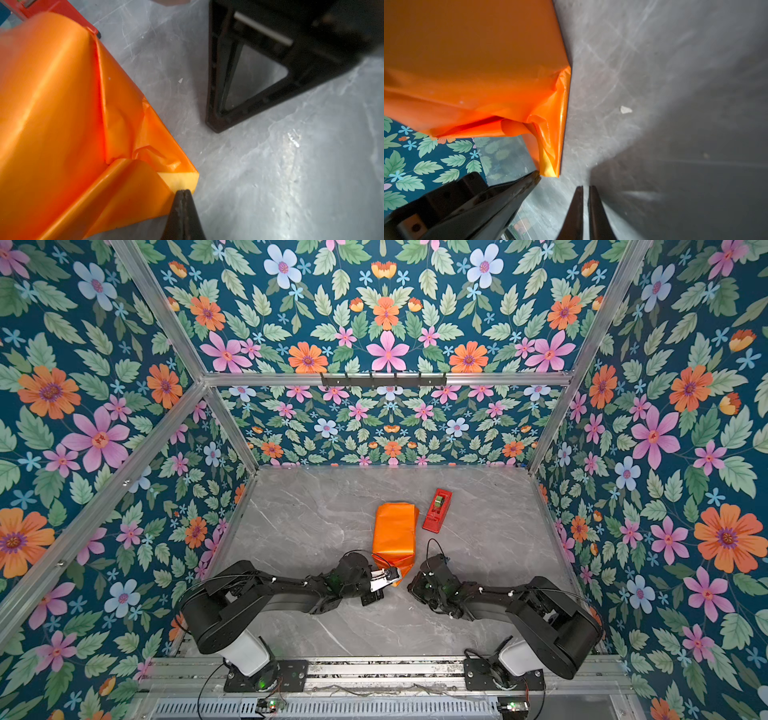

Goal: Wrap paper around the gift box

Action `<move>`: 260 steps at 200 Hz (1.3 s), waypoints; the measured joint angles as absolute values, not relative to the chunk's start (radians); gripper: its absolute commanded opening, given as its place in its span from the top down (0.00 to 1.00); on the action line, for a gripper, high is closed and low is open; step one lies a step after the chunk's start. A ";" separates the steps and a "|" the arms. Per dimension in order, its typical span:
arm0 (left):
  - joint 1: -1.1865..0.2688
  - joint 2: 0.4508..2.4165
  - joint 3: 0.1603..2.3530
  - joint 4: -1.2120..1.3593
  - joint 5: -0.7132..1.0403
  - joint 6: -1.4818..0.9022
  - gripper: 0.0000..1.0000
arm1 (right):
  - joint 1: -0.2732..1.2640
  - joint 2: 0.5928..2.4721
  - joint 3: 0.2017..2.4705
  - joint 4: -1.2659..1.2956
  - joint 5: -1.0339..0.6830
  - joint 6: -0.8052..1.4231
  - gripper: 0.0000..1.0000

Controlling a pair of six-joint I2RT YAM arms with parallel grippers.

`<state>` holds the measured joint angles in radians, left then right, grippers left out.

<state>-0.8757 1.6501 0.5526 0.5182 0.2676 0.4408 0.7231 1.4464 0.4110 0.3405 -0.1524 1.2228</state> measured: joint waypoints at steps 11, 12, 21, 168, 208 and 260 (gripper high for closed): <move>-0.872 1.642 0.546 0.534 0.275 0.414 1.00 | 0.723 1.450 0.412 0.344 -0.152 1.223 0.90; -0.872 1.641 0.546 0.537 0.276 0.411 1.00 | 0.723 1.450 0.412 0.345 -0.152 1.223 0.90; -0.871 1.634 0.540 0.549 0.278 0.387 1.00 | 0.723 1.451 0.412 0.345 -0.152 1.222 0.90; -0.910 1.600 0.531 0.531 0.156 0.120 0.52 | 0.731 1.461 0.418 0.400 -0.148 1.230 0.88; -1.010 1.626 0.564 0.464 -0.035 -0.083 0.50 | 0.723 1.442 0.414 0.371 -0.127 1.222 0.88; -1.042 1.691 0.639 0.360 -0.208 -0.167 0.57 | 0.719 1.426 0.395 0.362 -0.127 1.218 0.88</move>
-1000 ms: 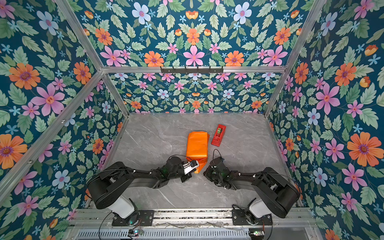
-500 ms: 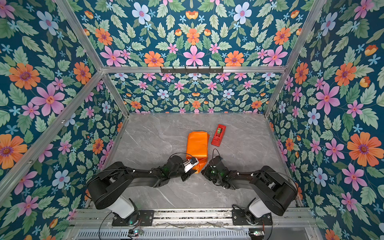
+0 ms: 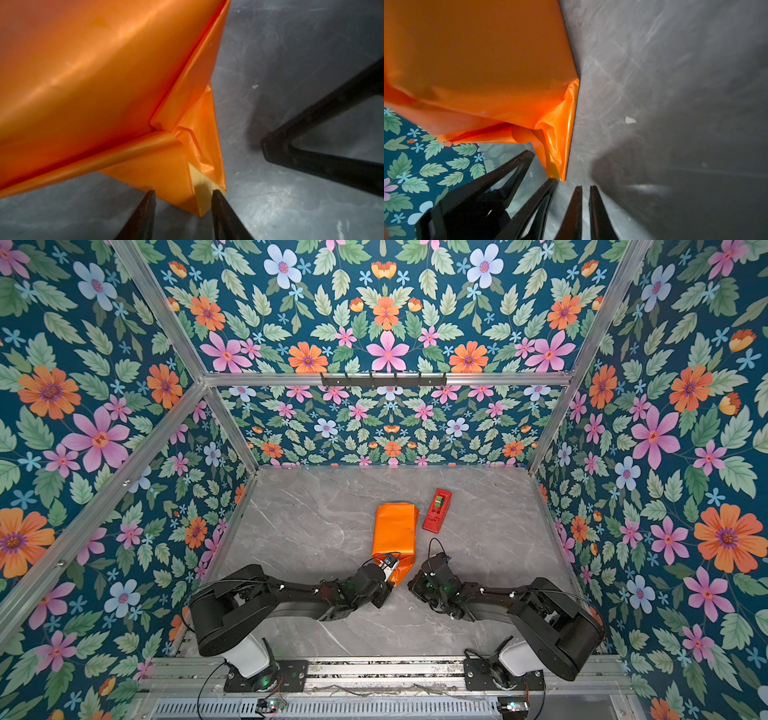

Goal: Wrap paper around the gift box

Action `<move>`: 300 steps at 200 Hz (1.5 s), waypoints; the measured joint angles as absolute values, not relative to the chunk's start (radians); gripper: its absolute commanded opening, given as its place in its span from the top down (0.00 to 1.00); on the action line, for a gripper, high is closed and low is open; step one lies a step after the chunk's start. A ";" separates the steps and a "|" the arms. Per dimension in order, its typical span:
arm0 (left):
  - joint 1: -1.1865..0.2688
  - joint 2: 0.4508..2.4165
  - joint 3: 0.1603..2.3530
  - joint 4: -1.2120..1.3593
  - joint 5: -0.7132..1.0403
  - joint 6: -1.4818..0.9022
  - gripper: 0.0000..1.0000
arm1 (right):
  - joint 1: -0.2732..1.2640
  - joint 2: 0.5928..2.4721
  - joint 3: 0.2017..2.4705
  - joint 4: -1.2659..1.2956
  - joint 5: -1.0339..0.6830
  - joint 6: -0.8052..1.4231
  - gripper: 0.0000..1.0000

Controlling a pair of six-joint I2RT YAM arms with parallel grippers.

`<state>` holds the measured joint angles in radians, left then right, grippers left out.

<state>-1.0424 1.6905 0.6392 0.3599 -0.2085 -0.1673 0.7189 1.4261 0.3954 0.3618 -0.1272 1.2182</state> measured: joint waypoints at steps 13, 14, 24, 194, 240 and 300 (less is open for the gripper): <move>-1.044 1.704 0.646 0.359 -0.216 -0.183 0.60 | 0.717 1.416 0.389 0.358 -0.127 1.218 0.88; -1.044 1.705 0.646 0.359 -0.217 -0.183 0.60 | 0.717 1.415 0.389 0.358 -0.127 1.218 0.88; -1.047 1.711 0.649 0.363 -0.224 -0.183 0.64 | 0.716 1.409 0.386 0.355 -0.125 1.217 0.88; -1.075 1.734 0.728 0.290 -0.235 -0.292 1.00 | 0.739 1.503 0.414 0.427 -0.128 1.231 0.89; -1.075 1.698 0.736 0.271 -0.210 -0.338 1.00 | 0.752 1.549 0.399 0.530 -0.128 1.276 0.90; -1.076 1.668 0.730 0.270 -0.181 -0.358 0.86 | 0.756 1.589 0.391 0.620 -0.084 1.278 0.91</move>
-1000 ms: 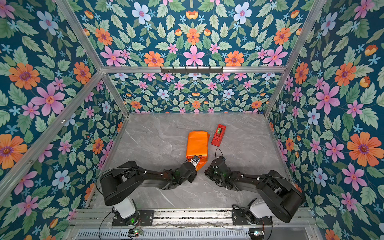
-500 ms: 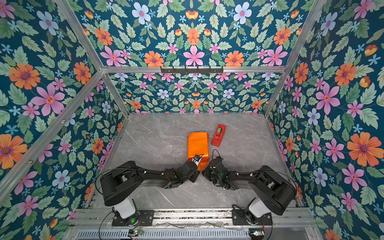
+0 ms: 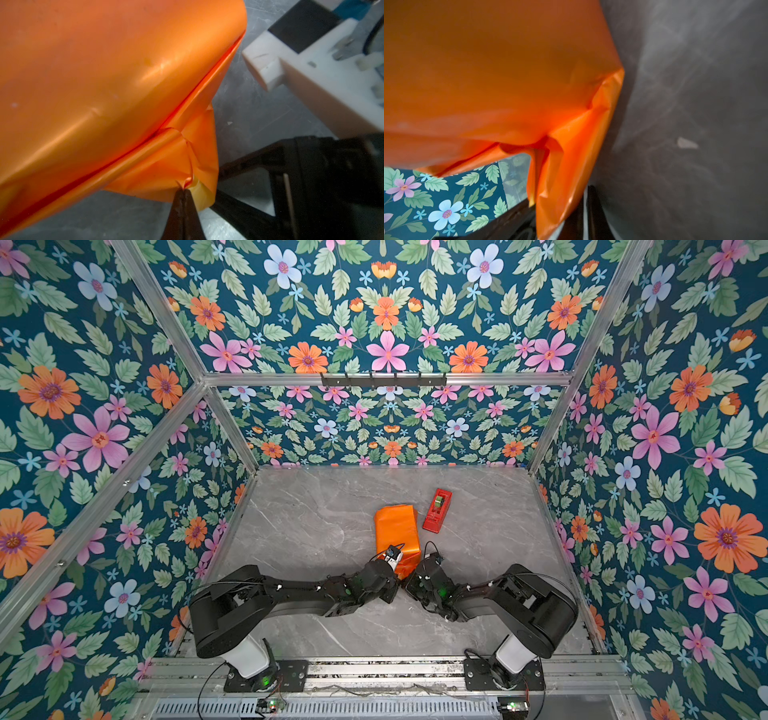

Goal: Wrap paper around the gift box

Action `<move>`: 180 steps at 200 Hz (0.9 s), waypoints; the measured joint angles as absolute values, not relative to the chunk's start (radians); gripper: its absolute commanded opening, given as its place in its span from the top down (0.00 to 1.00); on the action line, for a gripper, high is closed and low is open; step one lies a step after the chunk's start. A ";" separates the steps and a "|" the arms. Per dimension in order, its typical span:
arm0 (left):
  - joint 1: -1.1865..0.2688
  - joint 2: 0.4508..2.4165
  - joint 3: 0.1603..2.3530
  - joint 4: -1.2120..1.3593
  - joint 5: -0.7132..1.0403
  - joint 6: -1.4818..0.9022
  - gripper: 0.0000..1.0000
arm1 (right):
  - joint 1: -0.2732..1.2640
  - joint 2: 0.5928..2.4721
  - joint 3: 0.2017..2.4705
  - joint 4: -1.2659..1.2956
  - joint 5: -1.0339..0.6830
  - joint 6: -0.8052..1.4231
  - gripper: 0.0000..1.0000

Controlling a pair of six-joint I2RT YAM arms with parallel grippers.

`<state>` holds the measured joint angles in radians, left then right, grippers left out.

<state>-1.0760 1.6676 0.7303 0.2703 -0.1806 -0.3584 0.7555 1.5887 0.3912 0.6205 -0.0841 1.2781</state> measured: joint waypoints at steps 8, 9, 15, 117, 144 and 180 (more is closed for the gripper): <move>-1.076 1.663 0.725 0.270 -0.174 -0.358 0.82 | 0.756 1.590 0.387 0.630 -0.072 1.278 0.91; -1.076 1.662 0.724 0.270 -0.172 -0.357 0.82 | 0.756 1.591 0.387 0.631 -0.071 1.278 0.91; -1.076 1.656 0.717 0.272 -0.163 -0.355 0.79 | 0.756 1.593 0.385 0.640 -0.063 1.277 0.91; -1.073 1.520 0.549 0.389 -0.132 -0.008 0.46 | 0.756 1.674 0.378 0.797 0.002 1.256 0.92; -1.054 1.525 0.484 0.466 -0.130 0.137 0.42 | 0.756 1.674 0.373 0.804 0.004 1.256 0.92; -0.999 1.560 0.456 0.595 -0.079 0.246 0.45 | 0.756 1.671 0.366 0.810 0.007 1.257 0.92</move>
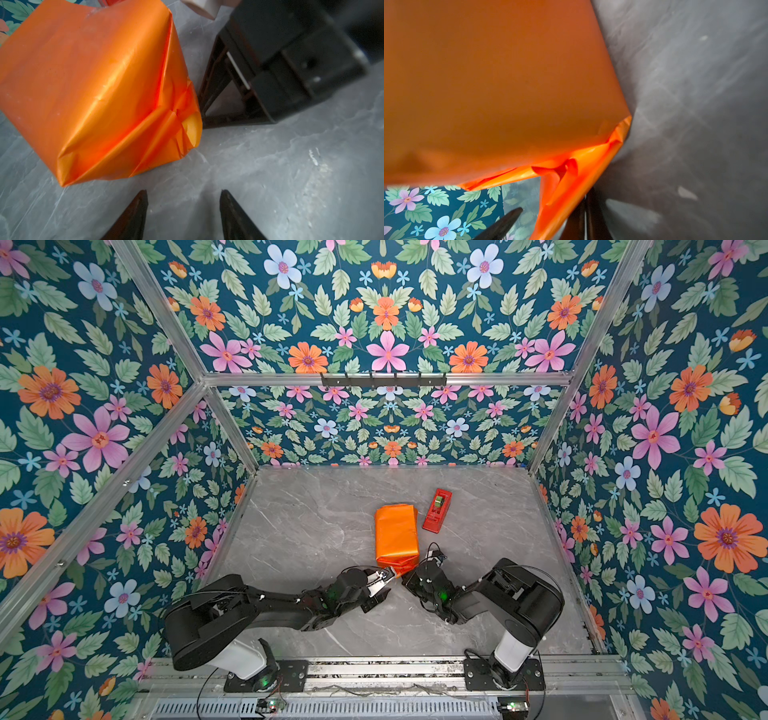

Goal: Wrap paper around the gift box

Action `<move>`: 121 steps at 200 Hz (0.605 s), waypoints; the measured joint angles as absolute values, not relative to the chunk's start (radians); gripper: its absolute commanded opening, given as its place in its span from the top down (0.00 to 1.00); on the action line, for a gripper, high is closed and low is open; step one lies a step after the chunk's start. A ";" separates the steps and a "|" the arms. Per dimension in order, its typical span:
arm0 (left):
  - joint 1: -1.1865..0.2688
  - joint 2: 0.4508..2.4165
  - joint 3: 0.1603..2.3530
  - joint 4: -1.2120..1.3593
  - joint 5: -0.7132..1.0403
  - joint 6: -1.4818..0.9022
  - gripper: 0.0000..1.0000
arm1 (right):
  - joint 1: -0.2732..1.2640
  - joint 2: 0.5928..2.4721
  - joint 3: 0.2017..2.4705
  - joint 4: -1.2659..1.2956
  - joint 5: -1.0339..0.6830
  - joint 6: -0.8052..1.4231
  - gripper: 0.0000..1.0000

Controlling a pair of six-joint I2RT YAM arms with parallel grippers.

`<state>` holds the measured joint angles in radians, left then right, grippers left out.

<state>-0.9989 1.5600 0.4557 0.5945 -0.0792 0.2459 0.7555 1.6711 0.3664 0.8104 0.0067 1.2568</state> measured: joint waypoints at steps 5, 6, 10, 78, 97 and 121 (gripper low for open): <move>-0.991 1.568 0.456 0.611 -0.070 0.255 0.45 | 0.756 1.671 0.366 0.811 0.007 1.257 0.92; -0.988 1.570 0.457 0.616 -0.067 0.258 0.46 | 0.756 1.671 0.366 0.811 0.007 1.257 0.92; -0.981 1.578 0.457 0.633 -0.057 0.268 0.46 | 0.756 1.670 0.365 0.811 0.007 1.257 0.92; -0.912 1.690 0.464 0.809 0.107 0.376 0.48 | 0.756 1.669 0.356 0.822 0.010 1.257 0.93; -0.907 1.718 0.484 0.824 0.138 0.402 0.49 | 0.756 1.669 0.356 0.824 0.010 1.257 0.93; -0.902 1.747 0.494 0.841 0.154 0.437 0.51 | 0.756 1.669 0.356 0.825 0.010 1.257 0.93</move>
